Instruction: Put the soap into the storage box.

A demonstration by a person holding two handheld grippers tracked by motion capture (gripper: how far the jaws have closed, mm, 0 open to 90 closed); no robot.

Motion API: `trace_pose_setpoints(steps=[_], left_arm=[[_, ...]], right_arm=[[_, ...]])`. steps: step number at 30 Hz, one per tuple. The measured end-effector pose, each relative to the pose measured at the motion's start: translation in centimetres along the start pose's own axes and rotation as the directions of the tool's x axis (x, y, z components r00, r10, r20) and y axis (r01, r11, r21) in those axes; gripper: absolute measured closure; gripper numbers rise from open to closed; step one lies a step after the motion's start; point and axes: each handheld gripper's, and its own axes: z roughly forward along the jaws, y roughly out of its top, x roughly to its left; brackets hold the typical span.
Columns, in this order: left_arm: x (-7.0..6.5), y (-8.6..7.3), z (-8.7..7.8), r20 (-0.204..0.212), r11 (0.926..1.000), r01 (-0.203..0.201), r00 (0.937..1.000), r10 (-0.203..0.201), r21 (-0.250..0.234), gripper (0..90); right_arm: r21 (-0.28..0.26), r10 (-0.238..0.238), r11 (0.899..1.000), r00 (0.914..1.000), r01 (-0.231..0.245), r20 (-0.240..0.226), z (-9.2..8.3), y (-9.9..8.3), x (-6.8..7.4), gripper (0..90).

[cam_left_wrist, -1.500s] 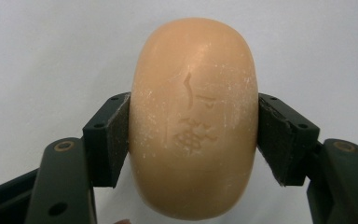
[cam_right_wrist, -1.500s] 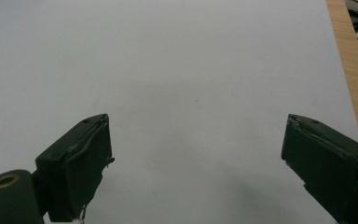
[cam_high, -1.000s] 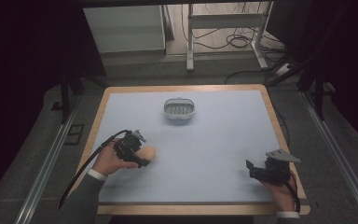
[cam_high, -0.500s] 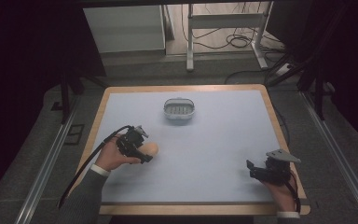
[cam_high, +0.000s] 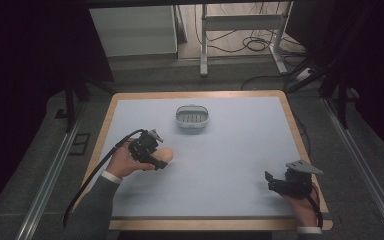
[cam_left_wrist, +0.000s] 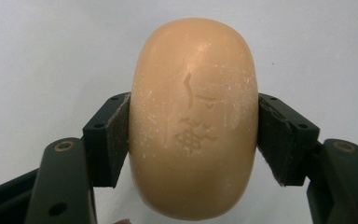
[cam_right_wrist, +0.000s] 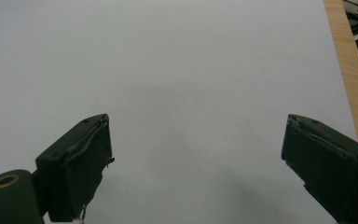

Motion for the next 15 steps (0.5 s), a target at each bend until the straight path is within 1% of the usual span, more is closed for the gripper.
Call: trace_pose_setpoints(steps=[6,13,15], left_arm=[[0.14,0.36,-0.09,-0.002,1.0,-0.002,1.0,0.002,-0.005,32.4],[0.43,0.72,0.08,-0.002,1.0,0.005,1.0,-0.005,-0.005,32.4],[0.55,0.81,0.12,-0.007,0.9999,0.01,0.9999,-0.01,-0.006,32.4]], right_arm=[[0.002,0.0,1.0,1.0,0.0,0.002,0.02,-0.03,-0.06,8.5],[0.004,-0.002,1.0,1.0,0.002,0.002,0.06,-0.05,-0.06,8.5],[0.005,-0.002,1.0,1.0,0.002,0.003,0.06,-0.05,-0.07,8.4]])
